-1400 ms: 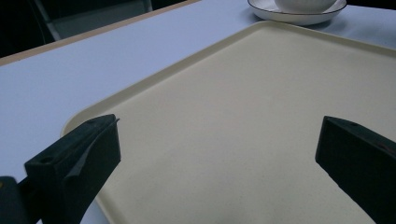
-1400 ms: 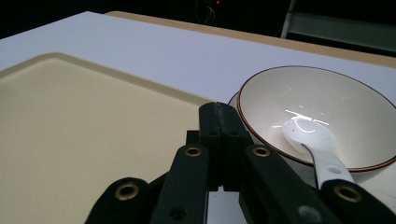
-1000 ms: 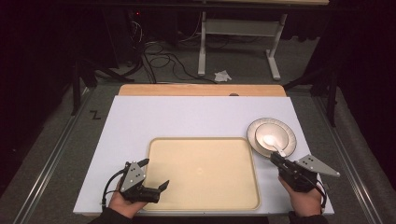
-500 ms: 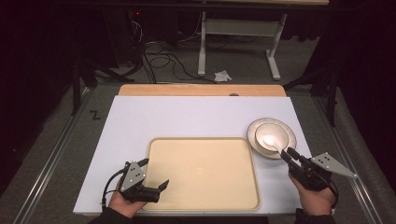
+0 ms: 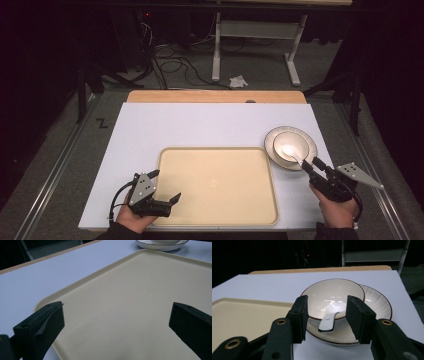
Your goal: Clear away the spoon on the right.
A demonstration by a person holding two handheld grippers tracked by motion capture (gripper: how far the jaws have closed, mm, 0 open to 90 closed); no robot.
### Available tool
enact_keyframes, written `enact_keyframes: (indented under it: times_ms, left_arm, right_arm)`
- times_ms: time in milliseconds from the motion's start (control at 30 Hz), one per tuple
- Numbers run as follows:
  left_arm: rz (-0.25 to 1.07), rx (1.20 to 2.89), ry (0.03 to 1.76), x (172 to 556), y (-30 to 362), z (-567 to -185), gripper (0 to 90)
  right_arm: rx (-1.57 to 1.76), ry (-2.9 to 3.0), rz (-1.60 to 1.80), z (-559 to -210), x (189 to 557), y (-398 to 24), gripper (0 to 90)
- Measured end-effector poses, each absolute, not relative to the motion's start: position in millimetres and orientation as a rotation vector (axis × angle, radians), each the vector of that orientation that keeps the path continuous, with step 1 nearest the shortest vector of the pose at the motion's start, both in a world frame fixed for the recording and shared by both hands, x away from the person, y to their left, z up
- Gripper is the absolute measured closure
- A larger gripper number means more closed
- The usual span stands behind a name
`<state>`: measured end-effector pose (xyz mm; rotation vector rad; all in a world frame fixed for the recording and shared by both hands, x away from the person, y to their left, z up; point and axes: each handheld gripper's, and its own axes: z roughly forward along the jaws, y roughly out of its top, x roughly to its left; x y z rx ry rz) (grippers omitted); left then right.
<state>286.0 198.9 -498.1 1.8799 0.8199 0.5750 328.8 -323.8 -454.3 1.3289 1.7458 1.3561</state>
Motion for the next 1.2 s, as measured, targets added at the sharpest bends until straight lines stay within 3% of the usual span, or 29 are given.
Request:
enact_keyframes:
  times_ms: [200,433,767,967,1200]
  left_arm:
    - [0.572,1.885,0.819,286,198,-499,0.7]
    - [0.569,1.889,0.820,286,198,-499,0.7]
    - [0.570,1.889,0.820,287,198,-499,0.7]
    - [0.571,1.889,0.818,287,198,-499,0.8]
    - [0.571,1.889,0.816,286,198,-499,0.8]
  right_arm:
    - [1.444,1.720,1.418,-464,336,-325,42.7]
    - [1.535,1.706,1.457,-472,344,-326,39.5]
    - [1.660,1.641,1.536,-480,349,-326,45.5]
    - [1.678,1.642,1.535,-481,350,-325,57.1]
    - [1.708,1.636,1.561,-484,351,-327,61.8]
